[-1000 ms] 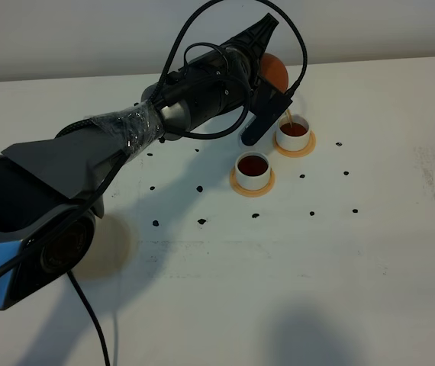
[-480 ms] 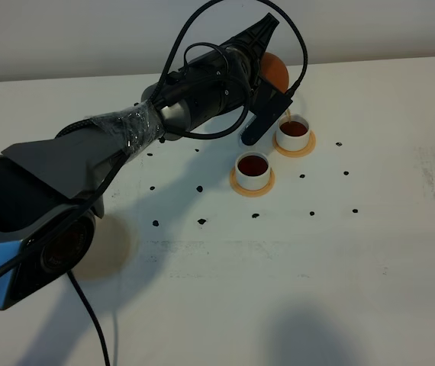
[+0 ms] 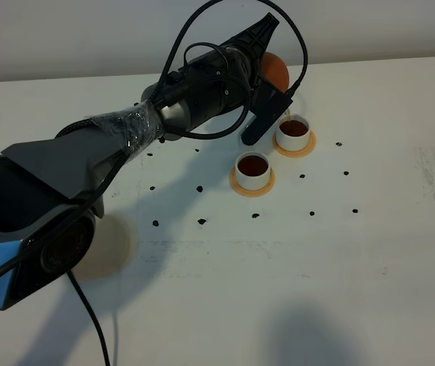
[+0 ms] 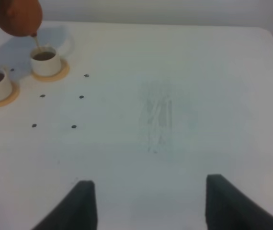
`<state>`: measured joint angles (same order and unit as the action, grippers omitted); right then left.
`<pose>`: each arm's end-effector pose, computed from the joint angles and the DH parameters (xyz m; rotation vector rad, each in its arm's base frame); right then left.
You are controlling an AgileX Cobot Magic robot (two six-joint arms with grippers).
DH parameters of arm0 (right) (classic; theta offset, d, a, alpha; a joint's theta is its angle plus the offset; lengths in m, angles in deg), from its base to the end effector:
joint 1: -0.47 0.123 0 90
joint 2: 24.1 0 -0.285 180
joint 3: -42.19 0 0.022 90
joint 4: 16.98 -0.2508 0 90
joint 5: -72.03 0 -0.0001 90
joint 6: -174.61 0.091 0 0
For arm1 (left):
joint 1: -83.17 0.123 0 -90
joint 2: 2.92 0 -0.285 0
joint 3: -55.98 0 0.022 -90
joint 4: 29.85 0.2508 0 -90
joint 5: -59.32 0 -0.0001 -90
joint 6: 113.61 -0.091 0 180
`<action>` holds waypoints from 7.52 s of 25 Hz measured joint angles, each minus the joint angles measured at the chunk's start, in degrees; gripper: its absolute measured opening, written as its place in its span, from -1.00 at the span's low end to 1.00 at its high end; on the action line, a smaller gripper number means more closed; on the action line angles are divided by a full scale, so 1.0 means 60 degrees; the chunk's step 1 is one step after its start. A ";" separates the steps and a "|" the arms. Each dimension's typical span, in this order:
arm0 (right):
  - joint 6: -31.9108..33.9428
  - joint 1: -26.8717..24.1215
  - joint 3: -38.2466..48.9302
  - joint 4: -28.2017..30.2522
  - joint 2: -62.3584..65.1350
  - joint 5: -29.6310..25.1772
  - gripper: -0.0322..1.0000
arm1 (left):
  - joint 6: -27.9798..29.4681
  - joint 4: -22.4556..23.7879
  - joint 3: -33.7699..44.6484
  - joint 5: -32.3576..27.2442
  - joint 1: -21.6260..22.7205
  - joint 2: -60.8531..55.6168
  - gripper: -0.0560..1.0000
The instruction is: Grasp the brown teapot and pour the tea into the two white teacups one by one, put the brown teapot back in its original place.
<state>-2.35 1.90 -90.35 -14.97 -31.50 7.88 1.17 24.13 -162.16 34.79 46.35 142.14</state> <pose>-0.0106 -0.0031 0.2779 0.0326 2.0763 0.0056 0.4608 -0.3067 0.1889 2.2069 0.7503 1.1336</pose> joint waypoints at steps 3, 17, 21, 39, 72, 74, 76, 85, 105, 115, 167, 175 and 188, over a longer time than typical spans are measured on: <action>0.0012 0.0000 0.0000 0.0000 0.0000 0.0000 0.00 | 0.0000 0.0000 0.0000 0.0000 0.0000 0.0000 -0.67; 0.0004 0.0000 0.0000 0.0000 0.0000 0.0000 0.00 | 0.0016 -0.0823 0.0011 -0.0173 0.0000 0.0000 -0.67; 0.0004 0.0000 0.0000 0.0000 0.0000 0.0000 0.00 | 0.0400 -0.1115 0.0011 -0.0485 0.0018 0.0000 -0.67; 0.0002 0.0000 0.0000 0.0000 0.0000 0.0000 0.00 | 0.1754 -0.5425 0.0013 -0.3423 0.0775 -0.1010 -0.67; 0.0011 0.0000 0.0000 0.0000 0.0007 0.0000 0.00 | 0.4035 -0.7375 -0.0175 -0.4013 0.1223 -0.0474 -0.67; 0.0001 0.0000 0.0000 0.0000 0.0007 0.0000 0.00 | 0.4198 -0.7375 -0.0196 -0.3895 0.1223 -0.0367 -0.67; 0.0001 0.0000 0.0000 0.0000 0.0007 0.0000 0.00 | 0.4295 -0.7386 -0.0206 -0.3738 0.1223 -0.0238 -0.67; 0.0010 0.0000 0.0000 0.0000 0.0007 0.0000 0.00 | 0.4667 -0.7580 -0.0860 -0.3888 0.1223 0.0450 -0.67; 0.0001 0.0000 0.0000 0.0000 0.0007 0.0000 0.00 | 0.7197 -0.7283 -0.1066 -0.5750 0.1223 -0.1348 -0.67; 0.0010 0.0000 0.0000 0.0000 0.0007 0.0000 0.00 | 0.8130 -0.7147 0.2395 -0.4967 0.1564 -0.3024 -0.67; 0.0007 0.0000 0.0000 0.0000 0.0007 0.0000 0.00 | 1.1025 -0.7849 1.2281 -0.0869 0.3632 -0.7821 -0.67; -0.0001 0.0000 0.0000 0.0000 0.0007 0.0000 0.00 | 1.1286 -0.7849 1.2281 -0.0779 0.3632 -0.7761 -0.67; 0.0008 0.0000 0.0000 0.0000 0.0007 0.0000 0.00 | 1.1553 -0.7849 1.2166 -0.1266 0.3632 -0.8166 0.12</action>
<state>-2.30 1.90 -90.35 -14.97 -31.46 7.88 70.49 -22.97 -89.16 27.19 68.15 93.14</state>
